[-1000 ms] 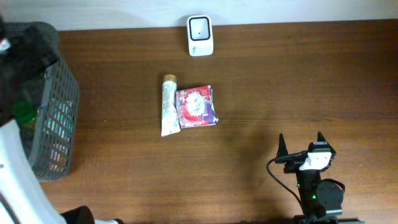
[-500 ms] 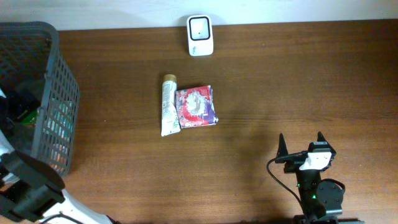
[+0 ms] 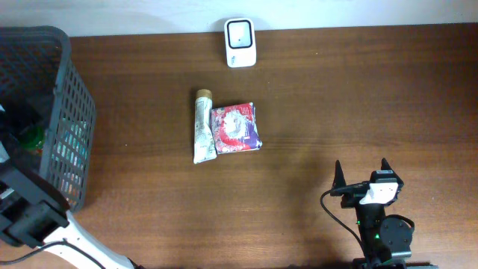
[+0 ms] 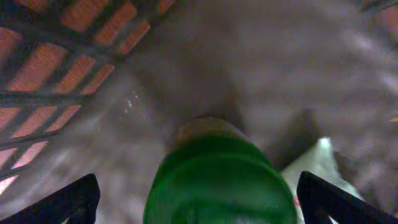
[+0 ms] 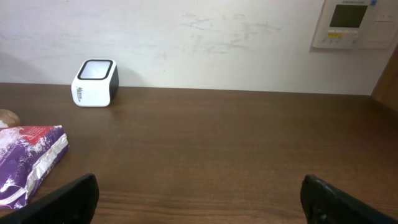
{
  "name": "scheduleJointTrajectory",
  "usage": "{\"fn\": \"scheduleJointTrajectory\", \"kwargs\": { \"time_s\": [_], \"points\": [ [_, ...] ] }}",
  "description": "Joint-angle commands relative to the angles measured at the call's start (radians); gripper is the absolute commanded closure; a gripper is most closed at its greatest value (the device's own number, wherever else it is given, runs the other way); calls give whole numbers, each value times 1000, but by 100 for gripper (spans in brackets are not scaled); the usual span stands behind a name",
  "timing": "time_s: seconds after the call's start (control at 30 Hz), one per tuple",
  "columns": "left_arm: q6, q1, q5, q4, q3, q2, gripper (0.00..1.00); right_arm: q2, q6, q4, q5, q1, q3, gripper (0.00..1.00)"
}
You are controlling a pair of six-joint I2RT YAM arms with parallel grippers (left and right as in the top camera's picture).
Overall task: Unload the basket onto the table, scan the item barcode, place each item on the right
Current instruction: 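Grasp the green-lidded jar in the basket with the left gripper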
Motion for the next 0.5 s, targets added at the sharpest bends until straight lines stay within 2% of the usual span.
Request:
{"fn": "scheduleJointTrajectory", "kwargs": {
  "time_s": [0.0, 0.07, 0.1, 0.17, 0.2, 0.3, 0.37, 0.47],
  "points": [
    [16, 6, -23, -4, 3, 69, 11, -6, 5, -3, 12, -5, -9, 1],
    [16, 6, -23, -8, 3, 70, 13, -6, 5, -3, 12, -5, -9, 1],
    [16, 6, -23, -8, 3, 69, 27, -6, 5, -3, 12, -5, -9, 1],
    [16, 6, -23, -4, 4, 69, 29, -6, 5, -3, 12, -5, -9, 1],
    [15, 7, -23, -14, 26, 68, 36, -6, 5, -3, 12, -5, -9, 2],
    [7, 8, -23, -111, 144, 54, 43, -6, 5, -3, 12, -5, -9, 1],
    [-57, 10, -2, -185, 272, 26, 41, -6, 5, -3, 12, -5, -9, 1],
    [-56, 10, 214, -266, 472, -92, 37, -6, 5, -3, 12, -5, -9, 2]
  ]
}}
